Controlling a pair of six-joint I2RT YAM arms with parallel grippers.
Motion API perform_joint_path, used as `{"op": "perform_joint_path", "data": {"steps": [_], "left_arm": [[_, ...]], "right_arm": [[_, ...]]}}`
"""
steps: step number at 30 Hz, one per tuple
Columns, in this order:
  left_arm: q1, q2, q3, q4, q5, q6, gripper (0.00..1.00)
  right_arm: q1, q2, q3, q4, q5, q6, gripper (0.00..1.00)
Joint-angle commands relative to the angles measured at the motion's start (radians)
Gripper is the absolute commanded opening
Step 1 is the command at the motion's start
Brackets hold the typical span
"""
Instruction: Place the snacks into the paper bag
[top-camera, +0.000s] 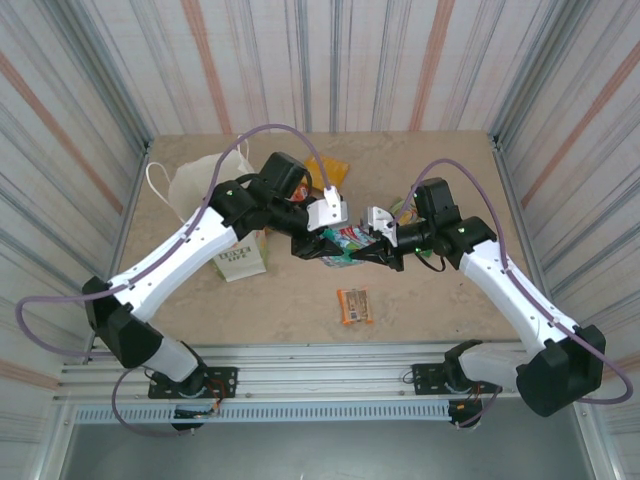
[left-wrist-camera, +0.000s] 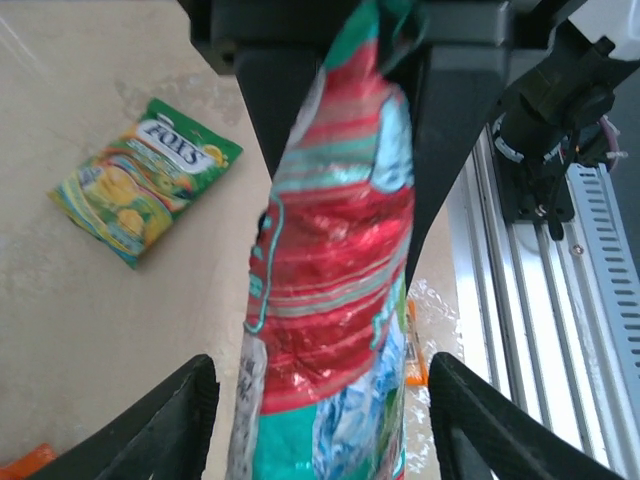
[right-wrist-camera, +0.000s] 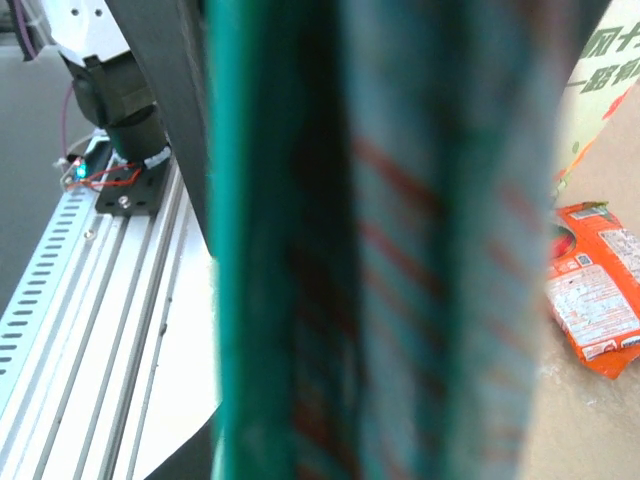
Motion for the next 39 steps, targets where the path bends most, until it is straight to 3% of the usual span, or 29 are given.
{"op": "perform_joint_path", "data": {"steps": [1,11,16,21,25,31,36,39], "left_arm": [[-0.007,0.016,0.014,-0.057,0.044,0.026,0.58],[-0.007,0.02,0.026,-0.086,0.048,0.018,0.29],[-0.001,-0.016,0.034,-0.086,-0.025,-0.036,0.2],[0.014,-0.057,0.063,-0.087,-0.16,-0.163,0.12],[0.062,-0.073,0.133,-0.109,-0.239,-0.322,0.07],[0.126,-0.118,0.228,-0.113,-0.428,-0.521,0.0],[0.225,-0.127,0.343,-0.128,-0.594,-0.664,0.0],[0.282,-0.134,0.388,-0.121,-0.623,-0.715,0.0]], "right_arm": [[0.01,0.003,0.038,0.021,-0.044,-0.023,0.15],[0.009,0.01,0.032,0.099,-0.02,0.042,0.19],[0.007,-0.024,0.009,0.183,0.045,0.163,0.37],[-0.013,-0.087,-0.07,0.388,0.192,0.459,0.62],[-0.045,-0.1,-0.091,0.452,0.278,0.666,0.69],[-0.06,-0.06,-0.073,0.424,0.32,0.809,0.7],[-0.055,-0.015,-0.053,0.412,0.307,0.864,0.69],[-0.053,0.012,-0.018,0.374,0.309,0.873,0.68]]}}
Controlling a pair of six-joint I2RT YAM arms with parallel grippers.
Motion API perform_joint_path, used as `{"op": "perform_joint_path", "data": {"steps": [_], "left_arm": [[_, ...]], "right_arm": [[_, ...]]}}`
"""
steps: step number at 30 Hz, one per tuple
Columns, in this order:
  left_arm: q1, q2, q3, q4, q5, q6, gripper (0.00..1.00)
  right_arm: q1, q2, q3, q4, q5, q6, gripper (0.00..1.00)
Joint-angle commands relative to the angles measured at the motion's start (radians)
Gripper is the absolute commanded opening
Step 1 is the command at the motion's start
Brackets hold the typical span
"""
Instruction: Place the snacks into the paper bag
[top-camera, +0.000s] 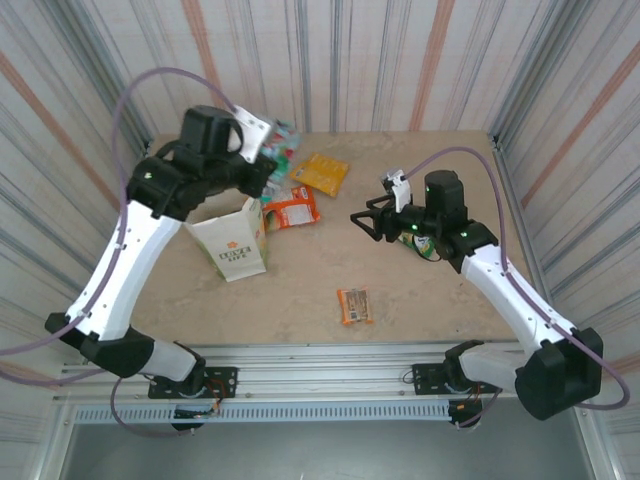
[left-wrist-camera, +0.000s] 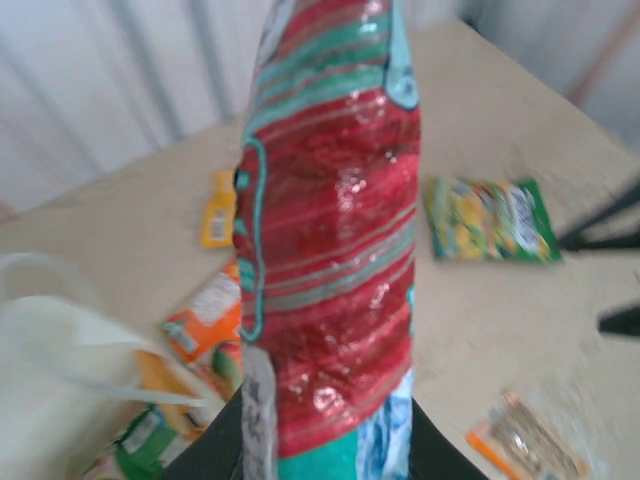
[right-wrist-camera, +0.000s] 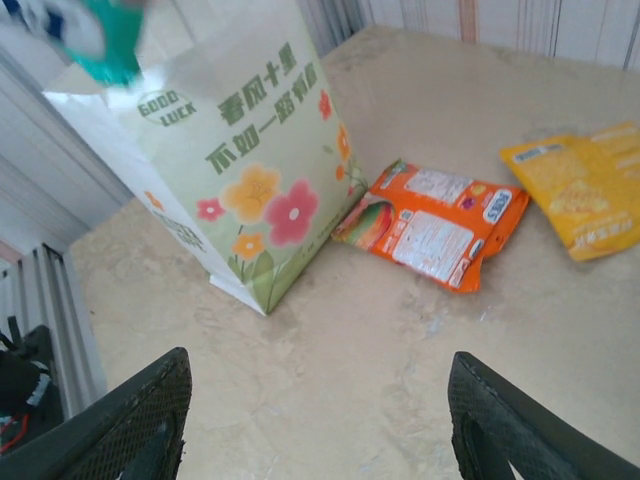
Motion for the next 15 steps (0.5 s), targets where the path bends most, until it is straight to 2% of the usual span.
{"op": "perform_joint_path", "data": {"steps": [1,4,6,10,12,15], "left_arm": [[0.043,-0.049,0.057,0.022,-0.113,-0.12,0.0],[0.059,-0.08,0.048,0.074,-0.162,-0.117,0.0],[0.063,-0.096,0.051,0.091,-0.234,-0.119,0.0],[0.1,-0.103,0.08,0.037,-0.344,-0.156,0.0],[0.151,-0.098,0.087,-0.023,-0.348,-0.194,0.0],[0.222,-0.096,0.061,-0.085,-0.281,-0.228,0.01]], "right_arm": [[0.005,0.023,0.062,-0.036,0.015,0.062,0.67],[0.01,0.039,0.074,-0.041,0.005,0.067,0.67],[0.014,0.048,0.075,-0.042,0.005,0.07,0.67],[0.034,0.065,0.09,-0.073,0.022,0.067,0.65],[0.043,0.076,0.098,-0.089,0.028,0.062,0.65],[0.049,0.089,0.103,-0.098,0.029,0.065,0.65]]}}
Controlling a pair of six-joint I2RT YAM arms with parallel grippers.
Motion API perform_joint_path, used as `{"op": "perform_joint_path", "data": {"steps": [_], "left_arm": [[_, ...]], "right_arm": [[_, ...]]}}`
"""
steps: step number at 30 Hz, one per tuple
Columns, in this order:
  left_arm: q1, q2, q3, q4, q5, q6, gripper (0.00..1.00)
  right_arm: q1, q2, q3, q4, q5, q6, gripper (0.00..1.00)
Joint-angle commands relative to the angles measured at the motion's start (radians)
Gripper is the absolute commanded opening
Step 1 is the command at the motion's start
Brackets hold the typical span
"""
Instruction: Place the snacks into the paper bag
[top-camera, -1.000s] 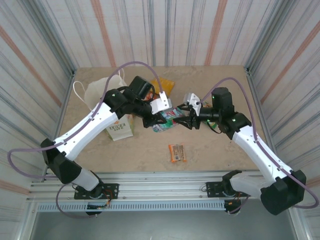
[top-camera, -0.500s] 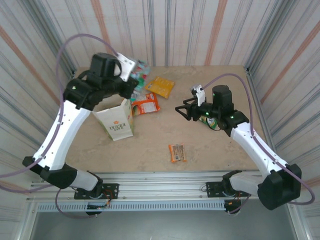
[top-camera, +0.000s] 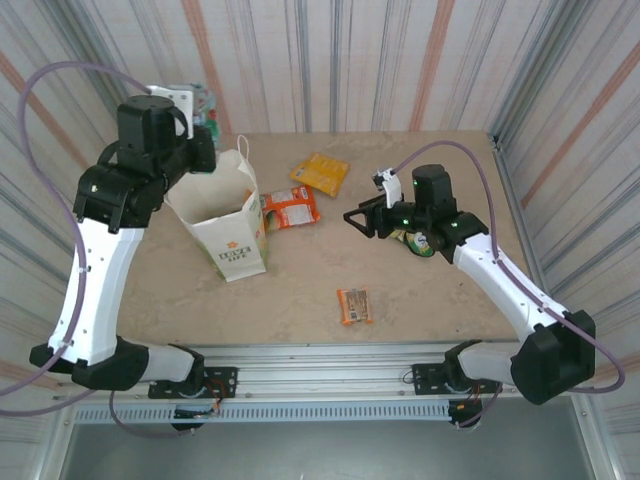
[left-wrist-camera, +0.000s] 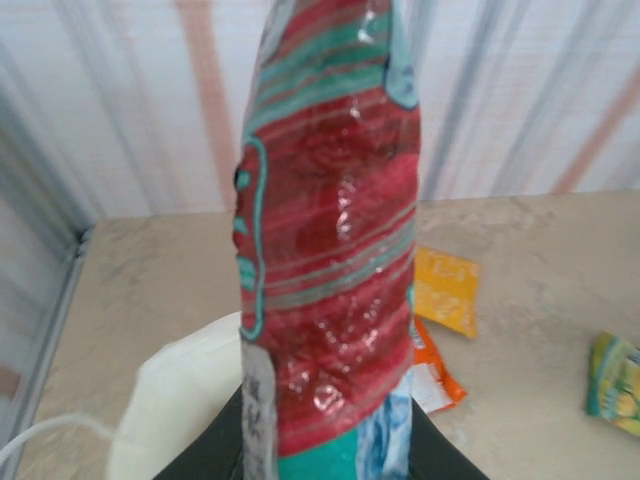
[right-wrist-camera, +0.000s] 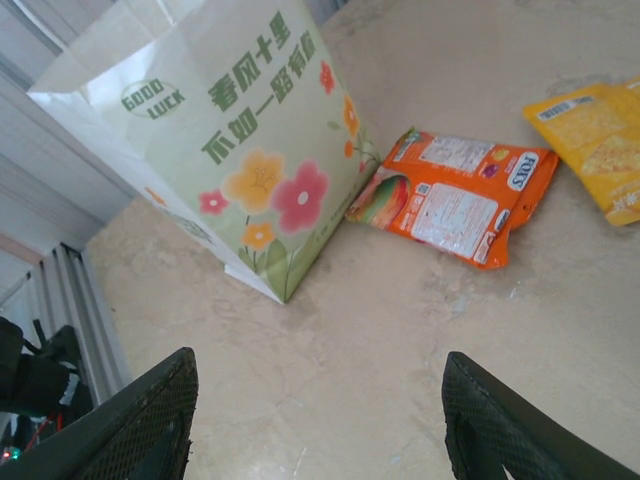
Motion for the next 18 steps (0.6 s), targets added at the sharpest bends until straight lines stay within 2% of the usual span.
{"op": "perform_joint_path", "data": {"steps": [1,5,18], "left_arm": [[0.07,-0.012,-0.006,-0.084,0.034,-0.073,0.02],[0.122,0.035,-0.037,-0.177,0.137,-0.096,0.04],[0.124,0.129,-0.129,-0.232,0.234,-0.121,0.1]], "right_arm": [[0.009,0.018,0.039,-0.042,0.009,0.017,0.65],[0.015,0.038,0.056,-0.057,0.003,0.024,0.65],[0.027,0.07,0.075,-0.09,0.016,0.044,0.64]]}}
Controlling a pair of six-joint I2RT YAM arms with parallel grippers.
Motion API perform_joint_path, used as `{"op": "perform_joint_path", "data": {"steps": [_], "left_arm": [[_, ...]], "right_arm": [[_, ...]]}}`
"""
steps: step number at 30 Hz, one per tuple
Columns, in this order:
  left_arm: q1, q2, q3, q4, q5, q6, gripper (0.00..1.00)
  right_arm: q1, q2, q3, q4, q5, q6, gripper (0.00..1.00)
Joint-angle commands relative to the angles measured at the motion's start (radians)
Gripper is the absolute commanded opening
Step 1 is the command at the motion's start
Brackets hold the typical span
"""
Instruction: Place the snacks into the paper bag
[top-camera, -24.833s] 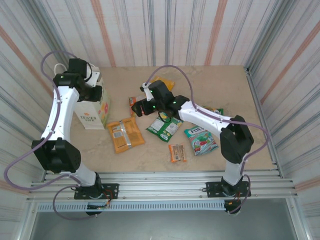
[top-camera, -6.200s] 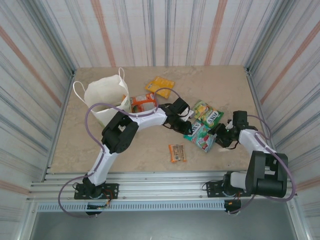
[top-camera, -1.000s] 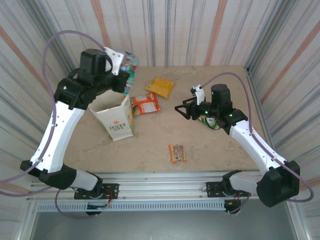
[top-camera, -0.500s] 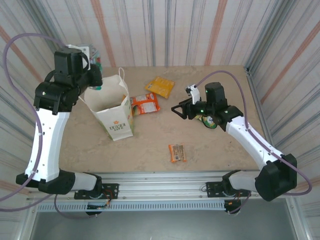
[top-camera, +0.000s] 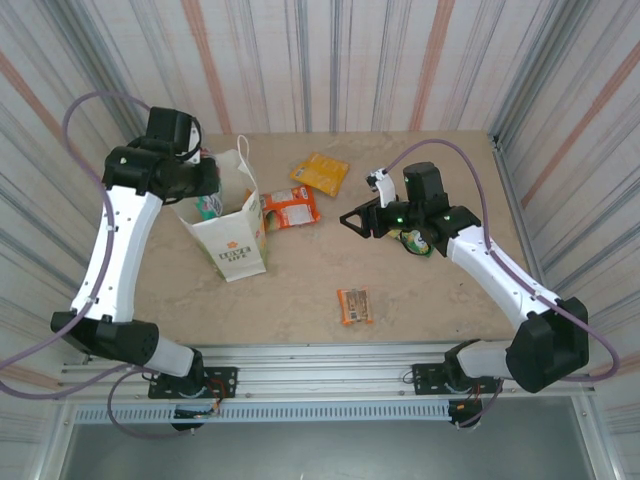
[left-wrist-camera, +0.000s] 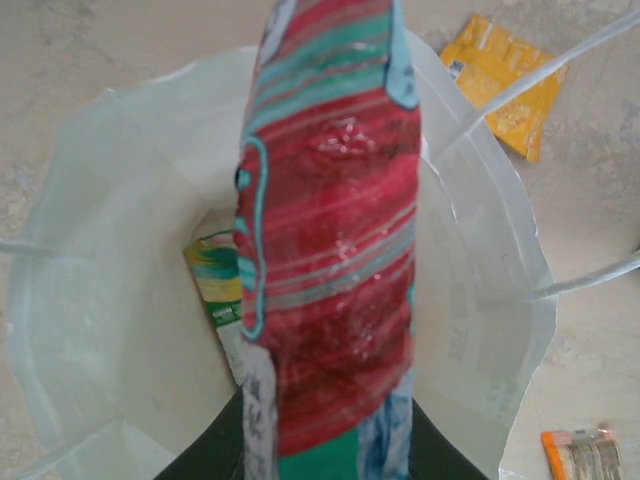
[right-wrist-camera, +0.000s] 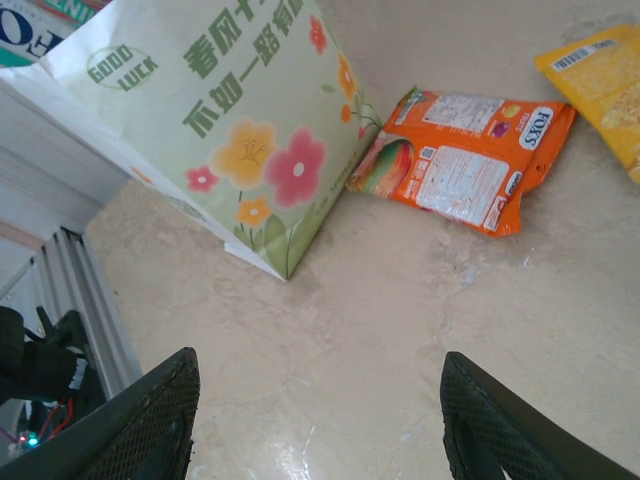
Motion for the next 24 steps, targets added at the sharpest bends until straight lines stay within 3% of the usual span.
{"op": "perform_joint_path", "data": {"steps": [1,7,16,21,24], "left_arm": [[0.005,0.017,-0.002,-0.009,0.053,-0.02,0.11],[0.005,0.028,0.014,-0.008,0.069,-0.032,0.34],[0.001,-0.032,0.026,0.007,0.108,-0.014,0.4],[-0.051,-0.113,-0.051,0.077,0.149,0.04,0.41],[-0.089,-0.194,-0.157,0.152,0.195,0.075,0.47]], "right_arm": [[0.011,0.009,0.032,-0.021,0.012,0.037,0.64],[0.012,0.02,0.038,-0.036,0.031,0.055,0.65],[0.016,0.045,0.08,-0.159,0.132,0.093,0.66],[0.031,0.064,0.094,-0.27,0.232,0.183,0.66],[0.07,0.089,0.089,-0.378,0.304,0.222,0.65]]}}
